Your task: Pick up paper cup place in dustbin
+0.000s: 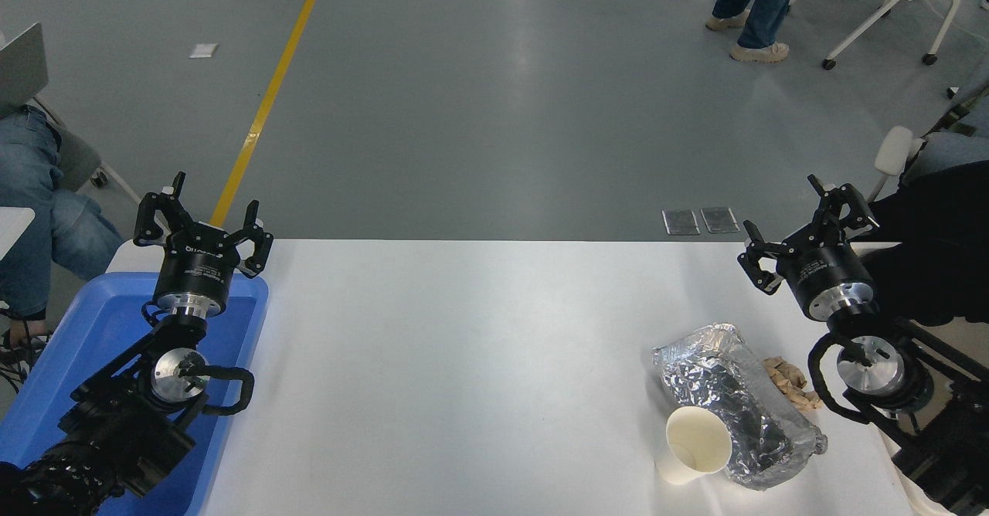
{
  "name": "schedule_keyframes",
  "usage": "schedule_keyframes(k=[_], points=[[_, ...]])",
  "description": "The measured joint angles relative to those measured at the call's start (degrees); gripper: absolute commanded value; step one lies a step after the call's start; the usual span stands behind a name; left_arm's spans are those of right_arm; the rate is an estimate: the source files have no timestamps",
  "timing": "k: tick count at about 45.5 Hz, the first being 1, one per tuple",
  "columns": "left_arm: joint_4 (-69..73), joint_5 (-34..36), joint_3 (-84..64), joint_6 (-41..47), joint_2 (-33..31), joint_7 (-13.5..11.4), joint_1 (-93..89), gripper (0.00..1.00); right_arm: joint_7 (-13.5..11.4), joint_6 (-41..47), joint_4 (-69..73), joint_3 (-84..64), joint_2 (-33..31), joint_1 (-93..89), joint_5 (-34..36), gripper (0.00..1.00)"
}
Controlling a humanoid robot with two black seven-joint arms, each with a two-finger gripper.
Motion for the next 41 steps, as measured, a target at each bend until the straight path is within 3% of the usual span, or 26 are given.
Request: schedule_keyframes(k=[41], points=[[0.0,0.0,0.0,0.0,0.0,-0.1,0.0,0.99,-0.1,0.1,-0.3,-1.8,-0.2,2.0,0.0,1.0]])
